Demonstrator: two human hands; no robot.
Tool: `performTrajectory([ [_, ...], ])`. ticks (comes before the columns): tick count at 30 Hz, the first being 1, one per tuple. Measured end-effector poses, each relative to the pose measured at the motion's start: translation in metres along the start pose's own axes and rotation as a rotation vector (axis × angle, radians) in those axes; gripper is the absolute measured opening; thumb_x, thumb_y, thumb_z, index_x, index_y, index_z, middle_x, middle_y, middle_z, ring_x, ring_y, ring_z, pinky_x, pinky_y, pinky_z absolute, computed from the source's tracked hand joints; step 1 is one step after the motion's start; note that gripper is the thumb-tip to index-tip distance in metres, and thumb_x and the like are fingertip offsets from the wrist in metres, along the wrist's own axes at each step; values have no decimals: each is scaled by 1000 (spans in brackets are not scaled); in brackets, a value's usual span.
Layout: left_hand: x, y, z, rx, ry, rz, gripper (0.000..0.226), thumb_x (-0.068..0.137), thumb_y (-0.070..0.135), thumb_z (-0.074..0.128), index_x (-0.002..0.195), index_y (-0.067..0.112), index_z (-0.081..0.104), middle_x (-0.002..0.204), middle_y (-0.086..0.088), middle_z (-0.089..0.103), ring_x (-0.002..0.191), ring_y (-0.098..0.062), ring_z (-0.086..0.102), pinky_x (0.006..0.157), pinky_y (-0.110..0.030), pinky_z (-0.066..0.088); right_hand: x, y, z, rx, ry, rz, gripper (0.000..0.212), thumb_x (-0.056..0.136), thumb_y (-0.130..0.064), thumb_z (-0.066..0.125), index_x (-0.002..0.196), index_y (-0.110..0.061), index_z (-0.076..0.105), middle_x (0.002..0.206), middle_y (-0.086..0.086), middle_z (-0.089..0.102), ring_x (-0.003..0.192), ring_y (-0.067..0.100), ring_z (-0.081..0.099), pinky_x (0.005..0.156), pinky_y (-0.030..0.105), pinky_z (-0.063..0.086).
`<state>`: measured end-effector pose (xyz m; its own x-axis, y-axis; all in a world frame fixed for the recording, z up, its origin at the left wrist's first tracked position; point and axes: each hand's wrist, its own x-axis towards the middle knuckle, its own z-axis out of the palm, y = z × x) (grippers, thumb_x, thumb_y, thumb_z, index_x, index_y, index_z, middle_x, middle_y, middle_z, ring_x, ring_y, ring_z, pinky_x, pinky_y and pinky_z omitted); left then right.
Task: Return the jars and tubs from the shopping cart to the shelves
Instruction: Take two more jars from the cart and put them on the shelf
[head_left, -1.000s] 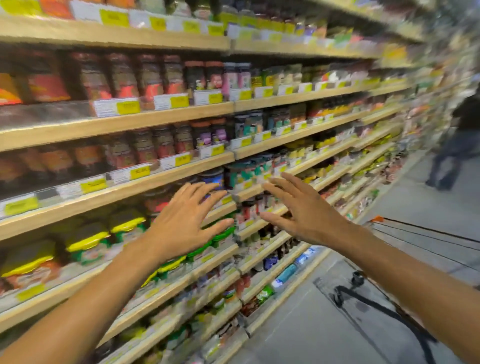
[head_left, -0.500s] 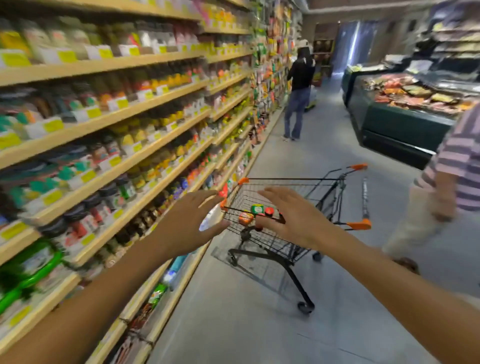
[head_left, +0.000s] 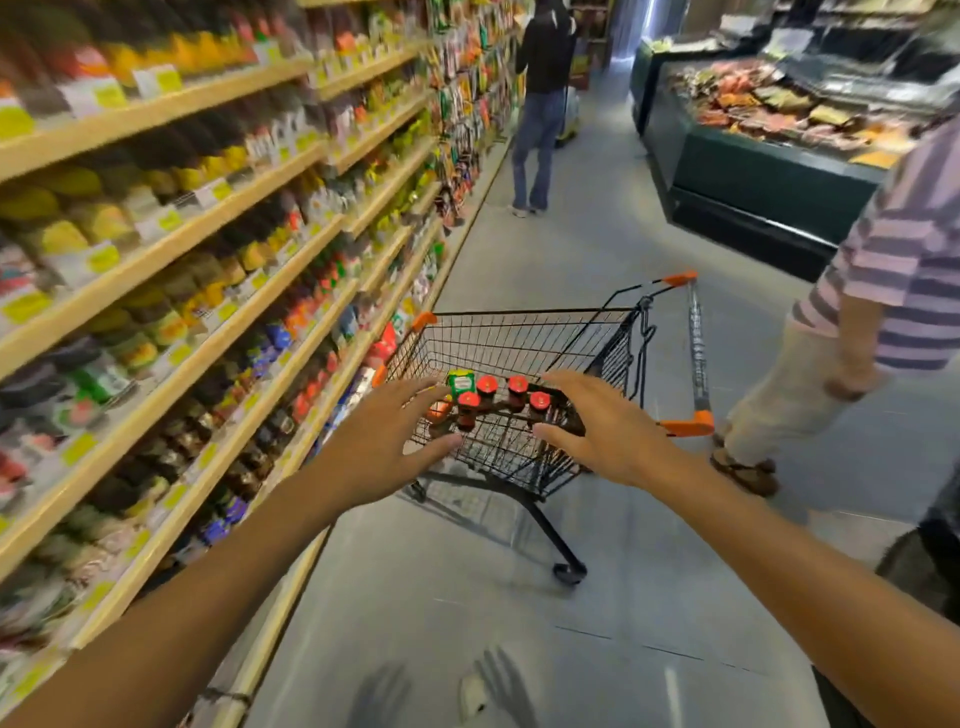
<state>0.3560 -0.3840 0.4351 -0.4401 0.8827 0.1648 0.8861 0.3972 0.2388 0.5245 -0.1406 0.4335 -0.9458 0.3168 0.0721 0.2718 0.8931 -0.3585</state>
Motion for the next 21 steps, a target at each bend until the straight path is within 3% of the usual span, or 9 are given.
performTrajectory([
  [6,90,-58,32,-86,-46,-45,83,87,77,26,151,25,39,156,3,37,144,-18,33,118,-38,28,71,33,24,49,-43,80,72,94,-53,59,155,-30,28,153,-4,43,139,18,38,108,32,36],
  [10,140,-84,54,-151,-58,-68,87,86,79,26,149,22,41,152,0,43,140,-19,38,116,-39,31,122,58,37,57,-67,133,71,94,-54,59,154,-27,32,152,-2,45,139,18,40,110,38,40],
  [13,167,-105,77,-202,-100,-69,91,85,83,20,148,21,42,149,0,46,137,-20,42,114,-42,36,148,71,47,105,-81,163,69,95,-52,59,154,-27,31,152,-4,45,139,15,40,109,33,37],
  [21,232,-145,128,-290,-205,-160,74,89,70,35,149,25,37,151,3,43,141,-20,36,114,-42,35,222,125,76,166,-147,252,75,93,-57,57,155,-22,32,156,-1,41,143,17,36,113,36,35],
])
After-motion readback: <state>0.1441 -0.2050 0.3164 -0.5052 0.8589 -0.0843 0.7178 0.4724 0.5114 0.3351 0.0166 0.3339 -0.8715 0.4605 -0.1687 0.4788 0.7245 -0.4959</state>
